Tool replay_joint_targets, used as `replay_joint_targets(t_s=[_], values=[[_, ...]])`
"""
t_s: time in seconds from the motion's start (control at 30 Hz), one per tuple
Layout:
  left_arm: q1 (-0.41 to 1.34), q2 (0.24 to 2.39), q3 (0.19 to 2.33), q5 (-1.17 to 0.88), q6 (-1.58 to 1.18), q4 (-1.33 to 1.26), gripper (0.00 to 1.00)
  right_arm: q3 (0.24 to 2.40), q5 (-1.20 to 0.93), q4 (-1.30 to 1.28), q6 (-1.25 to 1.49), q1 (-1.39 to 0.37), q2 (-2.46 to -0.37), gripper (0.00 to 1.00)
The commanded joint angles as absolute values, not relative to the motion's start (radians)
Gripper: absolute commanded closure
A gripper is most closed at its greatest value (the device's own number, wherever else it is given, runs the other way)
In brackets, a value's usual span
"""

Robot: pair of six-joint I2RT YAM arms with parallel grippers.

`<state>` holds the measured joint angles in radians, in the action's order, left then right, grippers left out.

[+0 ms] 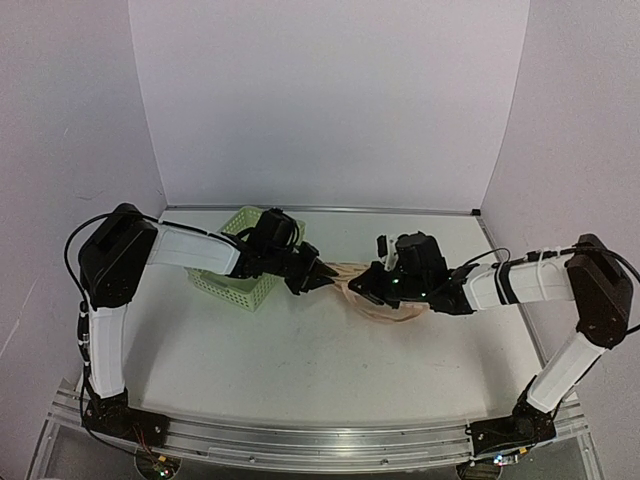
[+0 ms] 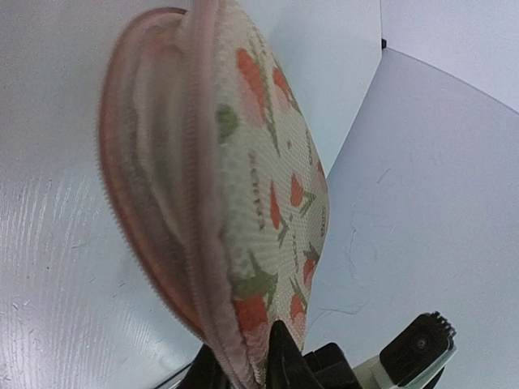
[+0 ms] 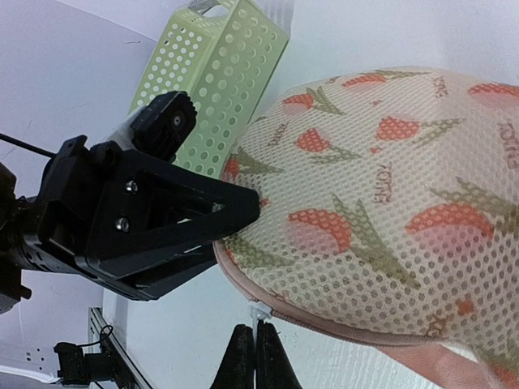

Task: Unzip the laundry bag and remove the bra
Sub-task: Unzip the laundry bag at the center of the board, then unzip the zipper of the laundry bag.

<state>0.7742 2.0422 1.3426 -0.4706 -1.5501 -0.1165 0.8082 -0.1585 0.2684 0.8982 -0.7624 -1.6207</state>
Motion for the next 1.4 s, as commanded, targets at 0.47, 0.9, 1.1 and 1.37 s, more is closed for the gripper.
replay_joint_targets(t_s=[0.47, 0.9, 1.1, 1.37], values=[[0.763, 2.003, 1.372, -0.476, -1.502, -0.160, 1.00, 0.698, -0.078, 0.190, 0.828, -0.767, -1.418, 1.00], [0.758, 1.955, 1.374, -0.457, -1.429, -0.149, 1.00, 0.615, 0.072, 0.035, 0.805, -0.767, -1.259, 1.00], [0.749, 1.924, 1.355, -0.446, -1.401, -0.136, 1.00, 0.563, 0.124, -0.044, 0.816, -0.762, -1.175, 1.00], [0.740, 1.933, 1.397, -0.487, -1.333, -0.101, 1.00, 0.502, 0.156, -0.133, 0.828, -0.731, -1.075, 1.00]])
